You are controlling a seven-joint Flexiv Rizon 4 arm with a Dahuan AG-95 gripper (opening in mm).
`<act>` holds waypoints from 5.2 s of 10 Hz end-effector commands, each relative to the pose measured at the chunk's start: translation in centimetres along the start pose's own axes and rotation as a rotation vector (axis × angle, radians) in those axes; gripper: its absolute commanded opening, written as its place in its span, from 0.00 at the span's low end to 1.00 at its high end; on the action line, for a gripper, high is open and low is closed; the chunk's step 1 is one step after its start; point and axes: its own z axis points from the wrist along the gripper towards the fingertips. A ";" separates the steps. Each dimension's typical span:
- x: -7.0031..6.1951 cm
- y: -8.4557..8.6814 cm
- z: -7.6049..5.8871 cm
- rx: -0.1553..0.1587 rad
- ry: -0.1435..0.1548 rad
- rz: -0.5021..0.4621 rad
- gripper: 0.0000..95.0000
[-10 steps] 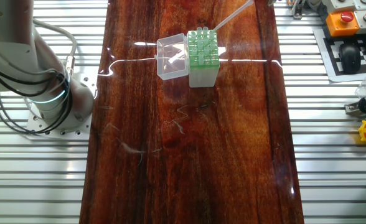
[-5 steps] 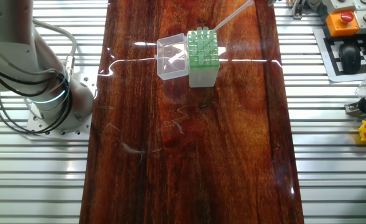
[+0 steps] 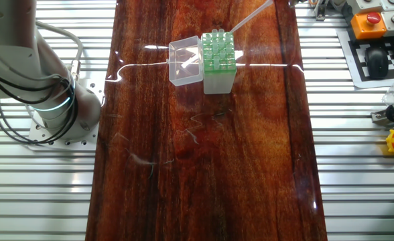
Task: Insert a large pipette tip into the holder for large pipette tips
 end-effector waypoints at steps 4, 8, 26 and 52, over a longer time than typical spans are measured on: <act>1.2 0.2 0.2 -0.002 0.004 -0.001 0.40; 2.0 0.2 0.0 0.001 0.002 -0.001 0.40; 4.3 1.7 1.0 0.029 -0.007 0.055 0.40; 5.5 1.7 -1.0 0.023 -0.150 0.037 0.00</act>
